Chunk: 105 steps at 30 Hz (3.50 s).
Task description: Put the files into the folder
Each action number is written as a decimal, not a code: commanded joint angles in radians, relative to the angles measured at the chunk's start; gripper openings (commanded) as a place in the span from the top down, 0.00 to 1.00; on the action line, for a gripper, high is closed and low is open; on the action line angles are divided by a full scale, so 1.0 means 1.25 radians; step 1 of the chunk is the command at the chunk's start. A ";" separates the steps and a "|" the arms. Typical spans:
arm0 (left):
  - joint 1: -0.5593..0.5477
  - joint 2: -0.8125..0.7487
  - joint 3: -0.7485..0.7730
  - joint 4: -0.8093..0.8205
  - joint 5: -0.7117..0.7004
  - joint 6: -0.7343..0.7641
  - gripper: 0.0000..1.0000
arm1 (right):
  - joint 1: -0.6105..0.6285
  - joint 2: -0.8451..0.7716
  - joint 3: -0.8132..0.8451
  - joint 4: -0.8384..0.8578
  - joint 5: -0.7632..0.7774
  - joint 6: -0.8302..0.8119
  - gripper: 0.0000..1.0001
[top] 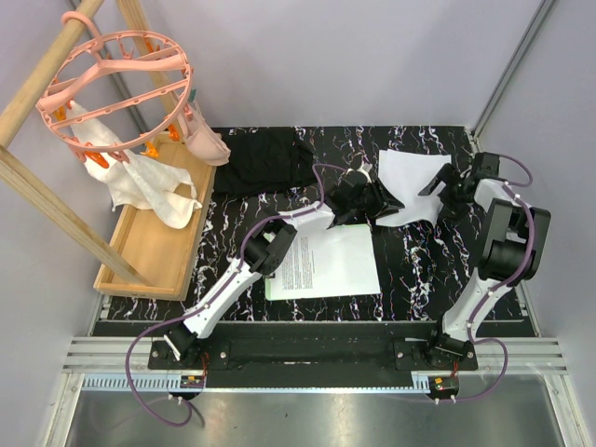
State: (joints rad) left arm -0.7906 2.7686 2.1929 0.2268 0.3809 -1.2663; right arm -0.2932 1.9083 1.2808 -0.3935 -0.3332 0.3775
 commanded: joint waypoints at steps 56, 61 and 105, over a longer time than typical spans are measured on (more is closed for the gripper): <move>0.024 0.027 -0.006 0.011 0.057 -0.004 0.59 | 0.054 0.280 0.401 -0.050 0.103 -0.135 0.00; 0.025 0.030 -0.004 0.015 0.059 -0.012 0.59 | 0.112 0.308 0.422 -0.120 0.167 -0.157 0.00; 0.030 0.038 -0.002 0.031 0.083 -0.018 0.59 | 0.005 -0.139 0.000 0.155 -0.195 0.092 0.00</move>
State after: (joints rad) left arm -0.7605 2.7838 2.1902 0.2638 0.4686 -1.2972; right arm -0.2901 1.8153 1.2892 -0.2291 -0.5694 0.4805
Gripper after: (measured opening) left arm 0.412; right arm 0.994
